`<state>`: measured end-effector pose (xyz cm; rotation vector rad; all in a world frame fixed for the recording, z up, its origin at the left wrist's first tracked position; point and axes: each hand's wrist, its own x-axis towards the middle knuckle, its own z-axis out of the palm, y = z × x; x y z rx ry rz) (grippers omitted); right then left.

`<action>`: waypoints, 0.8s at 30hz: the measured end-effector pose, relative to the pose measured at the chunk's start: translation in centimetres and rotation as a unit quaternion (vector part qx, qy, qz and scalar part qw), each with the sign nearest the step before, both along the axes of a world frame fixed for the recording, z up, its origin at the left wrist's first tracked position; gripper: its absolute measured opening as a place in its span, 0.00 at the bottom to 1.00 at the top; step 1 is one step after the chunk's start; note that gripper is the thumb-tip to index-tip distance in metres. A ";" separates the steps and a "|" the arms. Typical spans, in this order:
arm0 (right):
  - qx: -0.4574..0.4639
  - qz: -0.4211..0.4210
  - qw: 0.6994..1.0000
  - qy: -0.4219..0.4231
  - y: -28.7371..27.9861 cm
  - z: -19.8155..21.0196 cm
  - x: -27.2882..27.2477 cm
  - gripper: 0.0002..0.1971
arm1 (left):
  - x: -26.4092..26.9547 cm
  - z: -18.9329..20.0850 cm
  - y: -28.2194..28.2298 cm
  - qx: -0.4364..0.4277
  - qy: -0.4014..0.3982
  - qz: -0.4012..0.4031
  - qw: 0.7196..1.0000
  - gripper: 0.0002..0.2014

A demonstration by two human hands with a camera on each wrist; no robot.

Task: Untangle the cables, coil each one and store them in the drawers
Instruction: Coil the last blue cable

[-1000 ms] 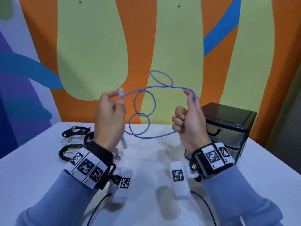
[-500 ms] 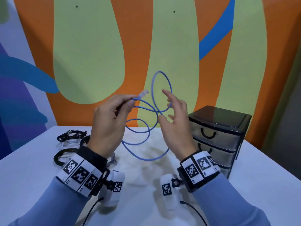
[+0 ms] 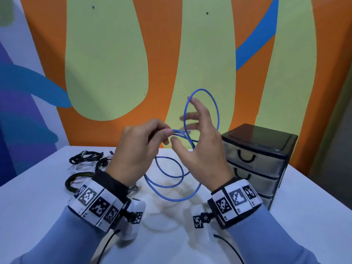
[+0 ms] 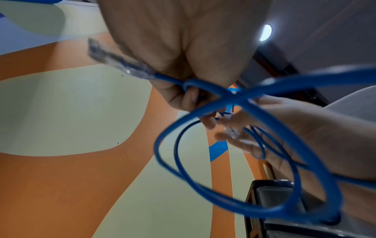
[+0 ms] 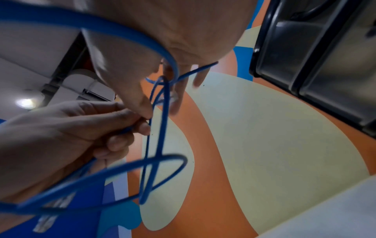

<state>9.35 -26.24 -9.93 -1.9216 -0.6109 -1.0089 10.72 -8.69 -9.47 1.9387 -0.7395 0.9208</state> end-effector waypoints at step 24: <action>0.405 0.268 0.756 0.438 -2.0 0.5 1.7 0.08 | -1.8 1.6 0.9 -0.079 -0.163 0.002 0.983 0.07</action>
